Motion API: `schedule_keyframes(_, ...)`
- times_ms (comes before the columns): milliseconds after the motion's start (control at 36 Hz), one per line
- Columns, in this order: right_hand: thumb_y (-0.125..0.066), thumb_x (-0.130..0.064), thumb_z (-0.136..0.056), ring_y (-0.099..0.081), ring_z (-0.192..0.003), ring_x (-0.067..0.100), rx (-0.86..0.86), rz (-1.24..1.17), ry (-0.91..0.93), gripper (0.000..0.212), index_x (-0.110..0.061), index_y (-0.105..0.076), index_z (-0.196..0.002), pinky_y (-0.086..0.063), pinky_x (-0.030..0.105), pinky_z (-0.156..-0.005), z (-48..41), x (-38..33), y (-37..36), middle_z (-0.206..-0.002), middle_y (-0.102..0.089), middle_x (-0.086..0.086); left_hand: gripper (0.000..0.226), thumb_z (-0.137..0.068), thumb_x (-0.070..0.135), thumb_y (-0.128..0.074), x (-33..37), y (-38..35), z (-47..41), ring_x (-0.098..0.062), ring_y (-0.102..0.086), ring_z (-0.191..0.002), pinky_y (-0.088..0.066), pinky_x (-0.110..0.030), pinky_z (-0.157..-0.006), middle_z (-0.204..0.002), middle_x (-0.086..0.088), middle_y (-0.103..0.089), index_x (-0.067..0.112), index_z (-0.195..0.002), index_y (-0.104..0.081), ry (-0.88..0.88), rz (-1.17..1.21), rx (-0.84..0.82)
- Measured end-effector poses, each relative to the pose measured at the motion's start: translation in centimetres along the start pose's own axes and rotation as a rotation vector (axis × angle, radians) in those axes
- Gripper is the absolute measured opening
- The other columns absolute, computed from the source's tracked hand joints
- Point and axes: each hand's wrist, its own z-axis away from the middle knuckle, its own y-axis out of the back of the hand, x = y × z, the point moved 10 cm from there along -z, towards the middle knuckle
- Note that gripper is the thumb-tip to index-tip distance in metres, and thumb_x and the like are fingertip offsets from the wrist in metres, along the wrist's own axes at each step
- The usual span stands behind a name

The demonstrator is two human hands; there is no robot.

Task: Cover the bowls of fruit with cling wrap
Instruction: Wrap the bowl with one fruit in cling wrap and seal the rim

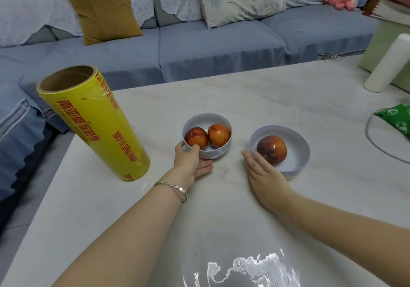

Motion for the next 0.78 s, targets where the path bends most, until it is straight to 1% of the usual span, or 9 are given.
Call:
schedule_keyframes(83,-0.024,-0.020,-0.099,0.008,-0.140,0.044,-0.141,-0.022,0.101,0.048,0.005,-0.030,-0.139,0.029,0.055,-0.090,-0.2,-0.8,0.1,-0.151,-0.022,0.024,0.050,-0.097,0.015,-0.042,0.1,0.3,-0.1,-0.031,-0.067,-0.075,-0.056,-0.043,-0.073,-0.122,-0.019,-0.055,0.027,-0.141,-0.021,0.002,0.015,0.018)
schedule_keyframes(139,-0.040,-0.021,-0.094,-0.010,-0.141,0.043,-0.105,-0.227,0.013,0.044,0.008,-0.048,-0.127,0.019,0.052,-0.102,0.1,0.1,0.8,-0.139,-0.043,0.026,0.051,-0.096,0.014,-0.043,0.2,0.4,0.0,-0.031,-0.067,-0.072,-0.057,-0.041,-0.072,-0.123,-0.017,-0.054,0.026,-0.141,-0.022,0.001,0.021,0.045)
schedule_keyframes(194,-0.074,-0.020,-0.065,-0.052,-0.121,0.037,0.061,-0.443,-0.092,0.031,0.004,-0.071,-0.083,-0.021,0.047,-0.108,0.7,2.1,2.9,-0.091,-0.072,0.018,0.050,-0.095,0.014,-0.044,0.5,0.5,0.1,-0.031,-0.067,-0.067,-0.058,-0.039,-0.068,-0.127,-0.016,-0.053,0.025,-0.139,-0.025,-0.004,0.015,0.079)
schedule_keyframes(250,-0.078,-0.013,-0.045,-0.068,-0.099,0.028,0.242,-0.553,-0.114,0.015,-0.011,-0.069,-0.057,-0.044,0.046,-0.093,1.7,2.9,4.8,-0.061,-0.069,0.002,0.047,-0.094,0.014,-0.045,0.7,0.5,0.4,-0.031,-0.066,-0.063,-0.058,-0.037,-0.066,-0.127,-0.014,-0.053,0.024,-0.136,-0.028,-0.010,0.015,0.105)
schedule_keyframes(361,-0.076,-0.017,-0.052,-0.067,-0.103,0.021,0.405,-0.737,-0.183,0.012,-0.022,-0.070,-0.061,-0.049,0.041,-0.091,3.8,4.0,6.6,-0.069,-0.069,-0.009,0.042,-0.093,0.011,-0.046,0.7,1.0,1.1,-0.030,-0.064,-0.058,-0.058,-0.037,-0.064,-0.120,-0.012,-0.051,0.021,-0.131,-0.031,-0.007,0.016,0.130)
schedule_keyframes(444,-0.057,-0.018,-0.066,-0.069,-0.097,0.021,0.470,-0.936,-0.269,0.014,-0.024,-0.070,-0.067,-0.049,0.035,-0.088,4.4,5.7,6.9,-0.070,-0.069,-0.013,0.040,-0.093,0.009,-0.046,0.0,2.2,2.0,-0.035,-0.066,-0.067,-0.058,-0.037,-0.059,-0.121,-0.012,-0.051,0.020,-0.129,-0.034,0.024,-0.016,0.133)
schedule_keyframes(556,-0.058,-0.008,-0.074,-0.069,-0.085,0.027,0.411,-1.242,-0.388,0.018,-0.015,-0.073,-0.082,-0.051,0.033,-0.078,4.7,7.2,6.5,-0.078,-0.073,0.000,0.038,-0.090,0.011,-0.049,-1.2,4.7,3.8,-0.035,-0.068,-0.061,-0.060,-0.037,-0.058,-0.124,-0.016,-0.054,0.022,-0.124,-0.039,0.024,-0.084,0.128)
schedule_keyframes(639,-0.052,-0.013,-0.089,-0.062,-0.099,0.020,0.335,-1.343,-0.451,0.024,-0.015,-0.068,-0.106,-0.043,0.027,-0.085,4.6,7.9,6.3,-0.103,-0.070,-0.001,0.032,-0.089,0.010,-0.050,-2.4,6.5,5.8,-0.035,-0.070,-0.067,-0.060,-0.040,-0.061,-0.118,-0.020,-0.059,0.025,-0.117,-0.044,0.018,-0.158,0.102)
schedule_keyframes(778,-0.050,-0.019,-0.091,-0.060,-0.104,0.015,0.257,-1.433,-0.493,0.026,-0.019,-0.064,-0.113,-0.043,0.025,-0.087,4.0,7.7,6.0,-0.113,-0.066,-0.005,0.029,-0.090,0.008,-0.050,-3.5,8.2,9.6,-0.036,-0.070,-0.064,-0.060,-0.040,-0.059,-0.103,-0.025,-0.066,0.023,-0.115,-0.048,-0.024,-0.276,0.004)
